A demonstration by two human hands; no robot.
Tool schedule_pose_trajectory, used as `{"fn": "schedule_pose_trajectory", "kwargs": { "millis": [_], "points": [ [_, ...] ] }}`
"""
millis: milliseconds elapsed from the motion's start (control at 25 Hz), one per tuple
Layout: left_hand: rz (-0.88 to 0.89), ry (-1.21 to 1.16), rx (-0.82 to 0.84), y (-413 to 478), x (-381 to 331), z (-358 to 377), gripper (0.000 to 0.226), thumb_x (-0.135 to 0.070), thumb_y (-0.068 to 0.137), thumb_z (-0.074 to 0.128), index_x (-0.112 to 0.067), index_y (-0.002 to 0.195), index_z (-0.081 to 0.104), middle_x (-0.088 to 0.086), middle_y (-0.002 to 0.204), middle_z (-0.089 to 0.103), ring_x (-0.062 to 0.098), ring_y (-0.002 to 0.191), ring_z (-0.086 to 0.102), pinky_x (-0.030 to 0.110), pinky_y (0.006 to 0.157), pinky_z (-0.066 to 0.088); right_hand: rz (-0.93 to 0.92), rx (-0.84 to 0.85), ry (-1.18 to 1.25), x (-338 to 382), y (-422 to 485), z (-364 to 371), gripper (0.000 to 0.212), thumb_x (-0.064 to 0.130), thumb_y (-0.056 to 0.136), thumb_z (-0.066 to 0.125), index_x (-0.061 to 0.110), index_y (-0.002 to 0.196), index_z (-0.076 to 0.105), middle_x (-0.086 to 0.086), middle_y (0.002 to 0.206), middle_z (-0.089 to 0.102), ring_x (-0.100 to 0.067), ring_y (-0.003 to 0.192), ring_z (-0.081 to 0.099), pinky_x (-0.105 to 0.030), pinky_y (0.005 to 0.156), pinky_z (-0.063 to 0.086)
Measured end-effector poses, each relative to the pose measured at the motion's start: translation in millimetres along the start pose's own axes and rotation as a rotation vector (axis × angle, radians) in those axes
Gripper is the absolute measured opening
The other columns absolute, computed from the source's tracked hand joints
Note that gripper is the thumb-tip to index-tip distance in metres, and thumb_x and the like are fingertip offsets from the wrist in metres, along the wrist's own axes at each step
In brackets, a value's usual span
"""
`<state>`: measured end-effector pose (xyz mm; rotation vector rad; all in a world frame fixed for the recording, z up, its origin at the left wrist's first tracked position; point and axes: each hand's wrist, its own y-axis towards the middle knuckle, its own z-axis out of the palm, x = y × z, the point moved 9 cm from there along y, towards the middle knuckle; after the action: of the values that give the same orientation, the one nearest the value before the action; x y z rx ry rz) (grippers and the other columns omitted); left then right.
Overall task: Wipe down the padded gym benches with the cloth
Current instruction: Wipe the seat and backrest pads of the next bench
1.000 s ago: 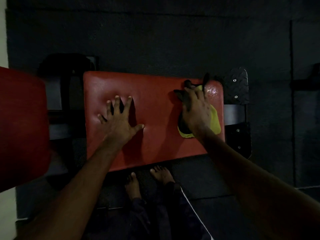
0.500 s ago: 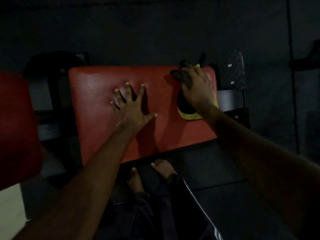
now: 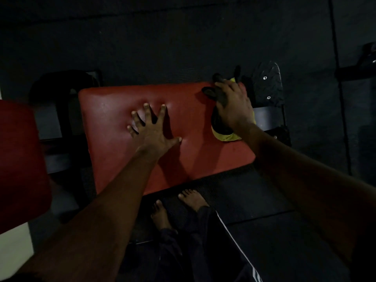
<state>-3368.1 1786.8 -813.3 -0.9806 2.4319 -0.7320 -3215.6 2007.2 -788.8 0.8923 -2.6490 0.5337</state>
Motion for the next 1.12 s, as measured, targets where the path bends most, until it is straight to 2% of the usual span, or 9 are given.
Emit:
{"fn": "schedule_pose_trajectory", "kwargs": {
  "millis": [80, 160, 320, 440, 520, 600, 760, 880, 1120],
  "points": [
    [-0.007, -0.011, -0.004, 0, 1, 1, 0.117, -0.079, 0.072, 0.064, -0.043, 0.156, -0.009, 0.008, 0.165, -0.023, 0.048, 0.148, -0.018, 0.071, 0.116, 0.003, 0.125, -0.051, 0.018, -18, -19, -5, 0.052, 0.028, 0.095, 0.051, 0.026, 0.147, 0.047, -0.002, 0.151, 0.045, -0.034, 0.144, 0.036, -0.050, 0.118, 0.033],
    [-0.012, -0.023, -0.004, -1, 3, 1, 0.118, -0.079, 0.072, 0.065, -0.044, 0.157, -0.008, 0.007, 0.165, -0.022, 0.047, 0.148, -0.018, 0.071, 0.115, 0.003, 0.156, -0.046, -0.003, -21, -37, -1, 0.050, 0.031, 0.098, 0.047, 0.025, 0.148, 0.045, -0.003, 0.153, 0.043, -0.036, 0.145, 0.035, -0.049, 0.119, 0.033],
    [-0.003, -0.020, -0.011, 1, -1, -2, 0.118, -0.075, 0.073, 0.067, -0.041, 0.157, -0.008, 0.011, 0.165, -0.022, 0.050, 0.147, -0.019, 0.072, 0.114, 0.002, 0.023, 0.020, -0.088, -16, -21, -6, 0.049, 0.034, 0.101, 0.032, 0.022, 0.147, 0.046, -0.006, 0.151, 0.045, -0.042, 0.141, 0.039, -0.055, 0.117, 0.032],
    [-0.024, -0.006, 0.003, 4, -3, -1, 0.119, -0.073, 0.074, 0.068, -0.039, 0.158, -0.008, 0.012, 0.165, -0.021, 0.052, 0.147, -0.018, 0.073, 0.113, 0.004, -0.049, -0.013, -0.089, -16, 2, -20, 0.044, 0.023, 0.099, 0.042, 0.019, 0.141, 0.052, -0.006, 0.145, 0.050, -0.043, 0.133, 0.046, -0.055, 0.111, 0.039],
    [-0.012, -0.003, 0.004, 4, -2, 3, 0.119, -0.074, 0.073, 0.068, -0.040, 0.157, -0.009, 0.011, 0.165, -0.022, 0.050, 0.147, -0.019, 0.073, 0.112, 0.003, -0.023, -0.041, -0.053, -22, 7, -23, 0.044, 0.022, 0.098, 0.046, 0.019, 0.142, 0.052, -0.006, 0.142, 0.052, -0.040, 0.128, 0.050, -0.052, 0.107, 0.043],
    [-0.012, -0.013, 0.007, 4, 1, 6, 0.120, -0.075, 0.072, 0.067, -0.042, 0.157, -0.011, 0.009, 0.165, -0.024, 0.049, 0.147, -0.021, 0.073, 0.112, 0.002, 0.038, -0.076, 0.014, -30, 3, -20, 0.045, 0.024, 0.098, 0.050, 0.019, 0.142, 0.052, -0.007, 0.141, 0.053, -0.037, 0.124, 0.053, -0.049, 0.104, 0.045],
    [-0.039, -0.009, 0.022, 2, -1, 4, 0.120, -0.075, 0.072, 0.069, -0.043, 0.156, -0.012, 0.008, 0.164, -0.025, 0.048, 0.147, -0.021, 0.072, 0.114, 0.002, 0.287, -0.133, 0.202, -60, -46, -14, 0.052, 0.027, 0.092, 0.051, 0.019, 0.144, 0.049, -0.007, 0.142, 0.050, -0.033, 0.123, 0.055, -0.050, 0.101, 0.049],
    [-0.031, 0.003, 0.031, 2, -3, 2, 0.119, -0.076, 0.073, 0.067, -0.044, 0.156, -0.012, 0.009, 0.164, -0.026, 0.048, 0.147, -0.021, 0.072, 0.114, 0.003, 0.259, -0.095, 0.161, -60, -73, -9, 0.054, 0.024, 0.095, 0.054, 0.020, 0.148, 0.044, -0.006, 0.147, 0.046, -0.033, 0.129, 0.050, -0.050, 0.106, 0.045],
    [-0.022, 0.000, 0.016, 3, 0, 4, 0.118, -0.076, 0.071, 0.067, -0.046, 0.155, -0.012, 0.008, 0.165, -0.023, 0.048, 0.148, -0.020, 0.072, 0.113, 0.004, 0.387, -0.162, 0.226, -76, -30, -20, 0.042, 0.036, 0.093, 0.055, 0.019, 0.131, 0.048, -0.005, 0.126, 0.059, -0.032, 0.113, 0.060, -0.045, 0.091, 0.046]
  ]
}}
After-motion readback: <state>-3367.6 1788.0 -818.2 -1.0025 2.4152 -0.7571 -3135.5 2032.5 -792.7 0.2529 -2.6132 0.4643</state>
